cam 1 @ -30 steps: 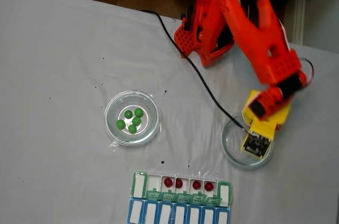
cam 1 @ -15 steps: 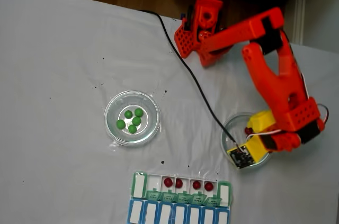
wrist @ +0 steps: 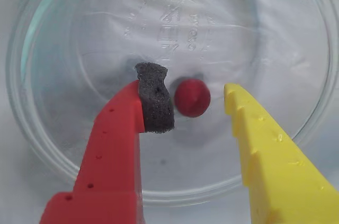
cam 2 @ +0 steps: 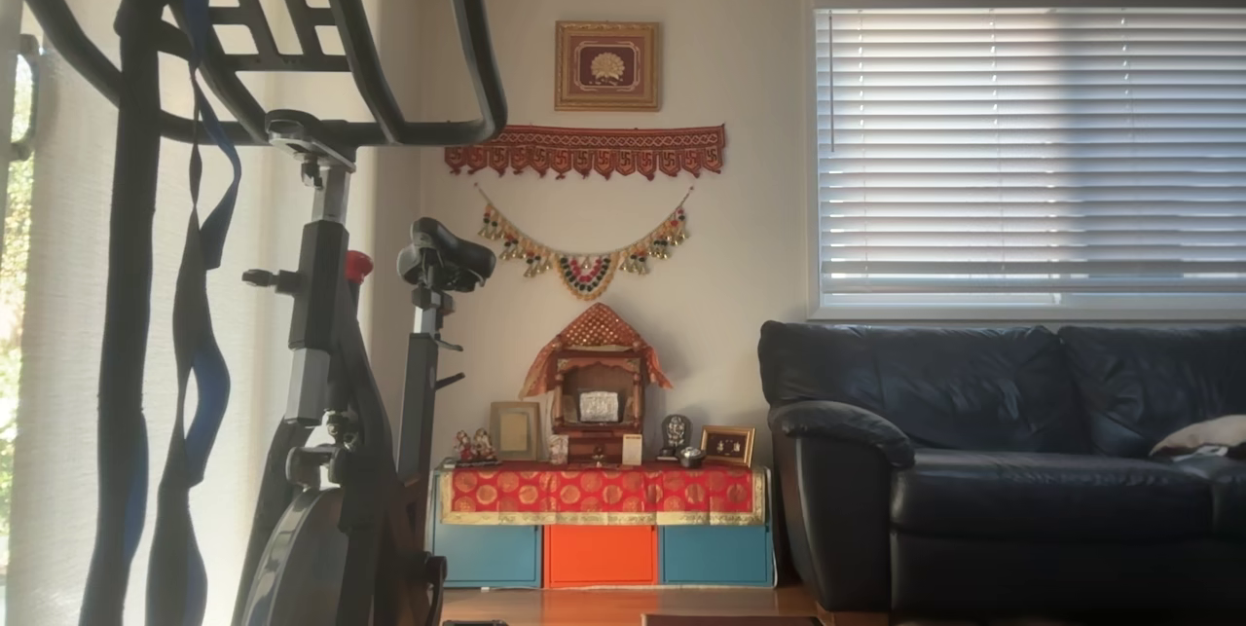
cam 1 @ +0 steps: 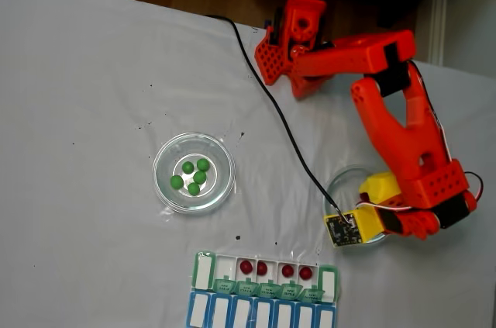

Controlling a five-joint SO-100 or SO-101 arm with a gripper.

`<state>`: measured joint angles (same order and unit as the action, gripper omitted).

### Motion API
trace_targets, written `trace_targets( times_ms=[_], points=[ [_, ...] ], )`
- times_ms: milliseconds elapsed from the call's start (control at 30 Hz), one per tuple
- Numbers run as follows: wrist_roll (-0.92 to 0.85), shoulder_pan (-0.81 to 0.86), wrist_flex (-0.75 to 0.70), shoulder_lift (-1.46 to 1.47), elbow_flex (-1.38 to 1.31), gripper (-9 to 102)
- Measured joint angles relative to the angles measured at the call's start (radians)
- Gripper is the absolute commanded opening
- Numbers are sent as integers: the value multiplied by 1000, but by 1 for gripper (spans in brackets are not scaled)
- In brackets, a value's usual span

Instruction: Sort medicines into box.

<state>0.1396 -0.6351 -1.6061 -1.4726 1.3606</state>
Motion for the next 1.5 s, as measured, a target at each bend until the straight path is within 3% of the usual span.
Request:
trace_targets(
  times_ms=[533, 1133, 1500],
  points=[
    [32, -5, -63, 69, -26, 17],
    [204, -5, 121, -31, 74, 20],
    [275, -12, 78, -46, 78, 19]
  ],
)
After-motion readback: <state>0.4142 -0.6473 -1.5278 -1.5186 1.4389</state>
